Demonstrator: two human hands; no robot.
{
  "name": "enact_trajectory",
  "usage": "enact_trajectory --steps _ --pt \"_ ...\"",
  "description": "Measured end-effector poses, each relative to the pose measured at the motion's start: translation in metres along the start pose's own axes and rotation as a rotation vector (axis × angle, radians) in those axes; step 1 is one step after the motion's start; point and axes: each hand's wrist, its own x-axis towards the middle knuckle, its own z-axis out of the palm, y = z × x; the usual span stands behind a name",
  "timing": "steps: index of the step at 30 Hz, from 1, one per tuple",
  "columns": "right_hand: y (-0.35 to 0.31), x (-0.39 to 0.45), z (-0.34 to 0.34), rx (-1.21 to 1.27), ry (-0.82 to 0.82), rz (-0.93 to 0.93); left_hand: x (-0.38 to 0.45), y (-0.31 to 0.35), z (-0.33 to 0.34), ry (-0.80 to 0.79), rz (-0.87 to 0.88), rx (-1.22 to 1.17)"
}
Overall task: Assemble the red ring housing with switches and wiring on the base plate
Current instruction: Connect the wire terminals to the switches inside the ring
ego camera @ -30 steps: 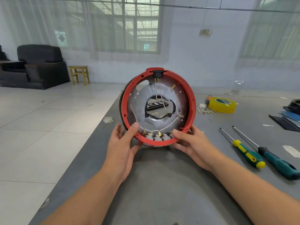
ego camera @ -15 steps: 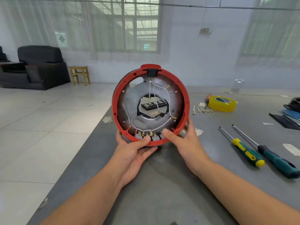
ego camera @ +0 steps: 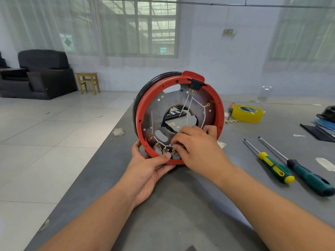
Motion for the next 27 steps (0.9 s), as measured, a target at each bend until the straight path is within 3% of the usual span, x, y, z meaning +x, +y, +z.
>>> enact_trajectory --steps 11,27 --pt "0.002 0.006 0.002 -0.011 -0.115 0.087 -0.001 0.001 0.0 0.005 -0.028 0.026" --pt "0.019 -0.017 0.001 -0.178 0.126 0.091 -0.002 0.001 0.002 0.017 -0.015 0.063"
